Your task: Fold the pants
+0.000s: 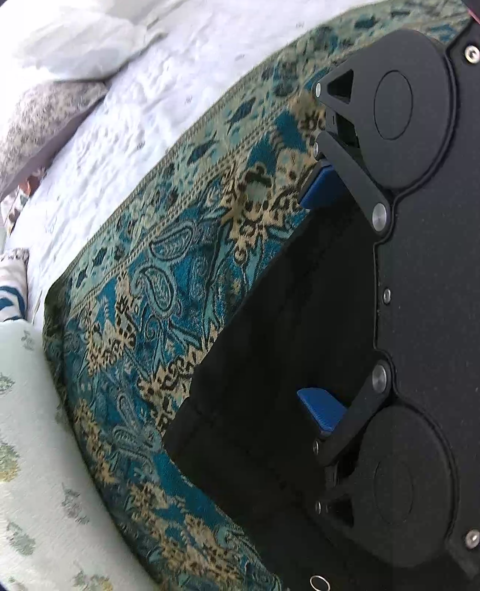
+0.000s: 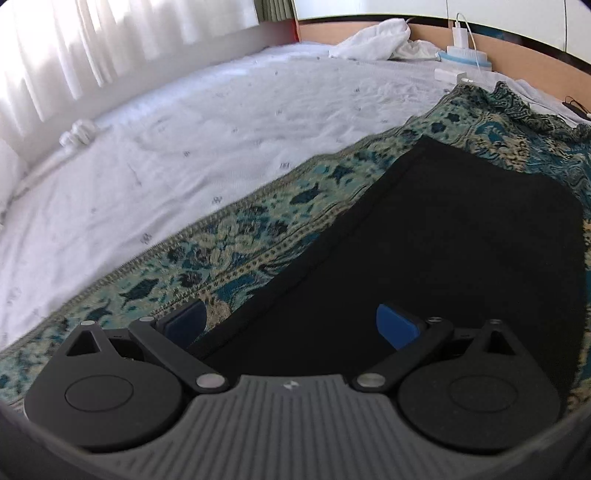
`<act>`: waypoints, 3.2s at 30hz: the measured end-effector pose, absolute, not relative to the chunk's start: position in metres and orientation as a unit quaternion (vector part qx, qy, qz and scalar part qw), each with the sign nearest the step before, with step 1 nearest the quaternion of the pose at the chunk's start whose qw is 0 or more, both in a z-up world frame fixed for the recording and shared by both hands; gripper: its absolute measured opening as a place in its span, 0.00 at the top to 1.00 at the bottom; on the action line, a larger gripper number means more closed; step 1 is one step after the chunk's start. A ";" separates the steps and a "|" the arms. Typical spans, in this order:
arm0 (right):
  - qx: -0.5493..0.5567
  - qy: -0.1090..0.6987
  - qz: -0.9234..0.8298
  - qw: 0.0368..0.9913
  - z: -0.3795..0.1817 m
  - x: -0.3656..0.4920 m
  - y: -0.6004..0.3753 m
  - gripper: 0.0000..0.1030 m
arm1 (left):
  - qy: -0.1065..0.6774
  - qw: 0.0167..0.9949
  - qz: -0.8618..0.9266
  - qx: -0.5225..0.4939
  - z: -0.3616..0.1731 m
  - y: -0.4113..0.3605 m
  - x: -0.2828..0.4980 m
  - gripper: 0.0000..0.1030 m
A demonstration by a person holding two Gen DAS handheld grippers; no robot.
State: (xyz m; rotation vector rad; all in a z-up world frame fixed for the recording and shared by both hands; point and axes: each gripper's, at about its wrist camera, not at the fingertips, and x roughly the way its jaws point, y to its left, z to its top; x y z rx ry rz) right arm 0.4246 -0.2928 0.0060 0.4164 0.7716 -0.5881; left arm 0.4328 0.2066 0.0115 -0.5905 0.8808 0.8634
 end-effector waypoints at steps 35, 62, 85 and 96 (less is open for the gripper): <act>0.182 0.295 -0.356 0.868 0.037 0.319 -0.359 0.97 | 0.341 0.852 0.259 -0.302 0.033 0.217 0.360 0.51; 0.147 0.427 -0.321 0.832 -0.003 0.416 -0.313 0.26 | 0.354 0.854 0.364 -0.112 0.005 0.158 0.444 0.93; 0.231 0.403 -0.200 0.863 0.005 0.260 -0.370 0.94 | 0.351 0.889 0.188 -0.226 0.040 0.169 0.337 0.86; 0.177 0.396 -0.201 0.878 0.002 0.249 -0.355 0.91 | 0.395 0.848 0.230 -0.267 0.026 0.172 0.380 0.17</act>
